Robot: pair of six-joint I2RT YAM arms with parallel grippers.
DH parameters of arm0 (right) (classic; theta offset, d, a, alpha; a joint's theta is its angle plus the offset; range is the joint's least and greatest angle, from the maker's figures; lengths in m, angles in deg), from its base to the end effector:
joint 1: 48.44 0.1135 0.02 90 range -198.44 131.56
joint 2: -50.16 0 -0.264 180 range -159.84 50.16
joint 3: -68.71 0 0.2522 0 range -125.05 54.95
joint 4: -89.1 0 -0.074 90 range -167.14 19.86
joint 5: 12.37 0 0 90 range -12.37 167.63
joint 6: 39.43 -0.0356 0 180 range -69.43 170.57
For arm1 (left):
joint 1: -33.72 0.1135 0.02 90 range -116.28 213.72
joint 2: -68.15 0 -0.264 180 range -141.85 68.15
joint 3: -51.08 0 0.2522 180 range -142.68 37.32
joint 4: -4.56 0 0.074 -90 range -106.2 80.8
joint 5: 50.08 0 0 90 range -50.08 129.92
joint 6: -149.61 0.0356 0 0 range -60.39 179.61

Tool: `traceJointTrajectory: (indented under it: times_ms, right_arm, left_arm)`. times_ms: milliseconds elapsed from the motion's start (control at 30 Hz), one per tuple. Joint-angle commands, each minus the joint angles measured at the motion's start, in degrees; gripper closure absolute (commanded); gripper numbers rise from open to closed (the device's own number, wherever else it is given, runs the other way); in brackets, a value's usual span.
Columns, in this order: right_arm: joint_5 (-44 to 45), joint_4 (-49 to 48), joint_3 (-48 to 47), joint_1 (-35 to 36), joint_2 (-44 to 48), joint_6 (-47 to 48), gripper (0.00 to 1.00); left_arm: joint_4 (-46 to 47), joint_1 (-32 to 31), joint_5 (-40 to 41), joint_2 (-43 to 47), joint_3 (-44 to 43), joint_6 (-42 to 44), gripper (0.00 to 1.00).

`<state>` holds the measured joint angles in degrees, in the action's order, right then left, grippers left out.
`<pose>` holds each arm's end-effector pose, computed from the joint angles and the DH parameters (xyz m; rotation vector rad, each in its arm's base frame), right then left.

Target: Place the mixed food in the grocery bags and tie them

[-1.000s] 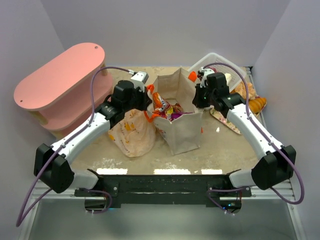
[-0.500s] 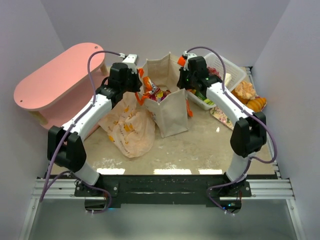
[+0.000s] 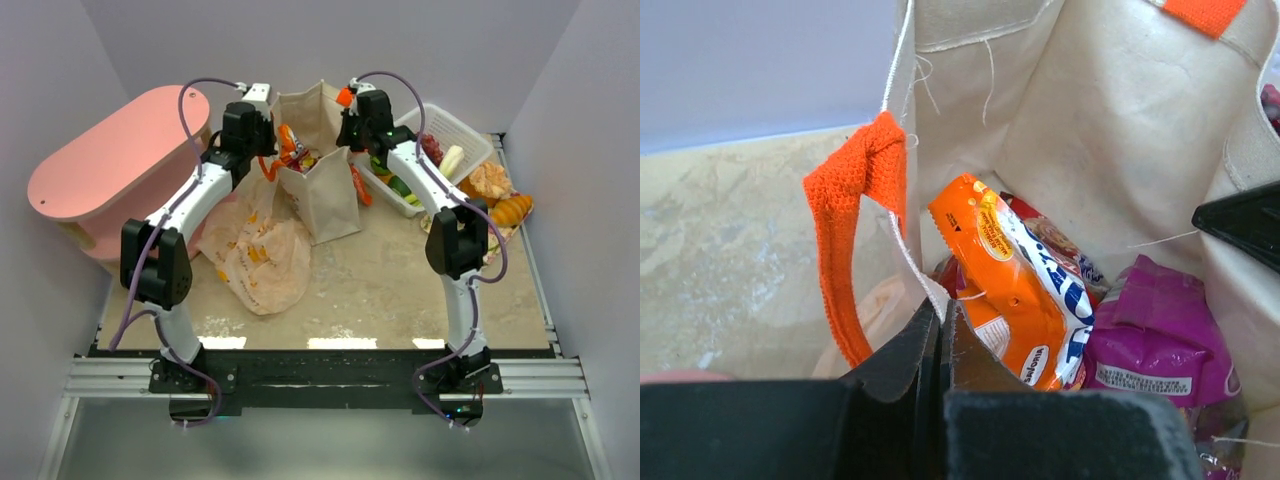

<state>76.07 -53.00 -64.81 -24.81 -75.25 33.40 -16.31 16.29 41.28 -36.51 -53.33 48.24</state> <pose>0.4740 0.2084 0.3098 -0.1364 2.1193 0.4563 0.4212 -0.1314 0.3283 0.0873 1.9500 -0.3104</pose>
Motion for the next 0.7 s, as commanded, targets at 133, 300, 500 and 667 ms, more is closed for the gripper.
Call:
traceJointTrajectory:
  times_ms: [133,300,500,667]
  right_arm:
    - [-1.3,-3.3,-14.3,0.5,-9.8,2.7,1.0]
    - [-1.5,-3.6,-14.4,0.5,-10.0,3.4,0.91]
    - [-5.5,-4.0,-8.6,0.4,-2.0,4.9,0.31]
    - [-3.6,-3.9,-0.3,2.4,11.8,7.8,0.14]
  left_arm:
    - [7.6,2.7,3.7,-7.0,-10.4,1.4,1.0]
    - [7.6,2.7,-0.7,-7.5,-11.2,2.1,0.97]
    - [7.7,2.2,-4.4,-2.4,-8.9,2.6,0.31]
    - [4.9,-0.3,-2.4,3.5,-6.0,4.8,0.09]
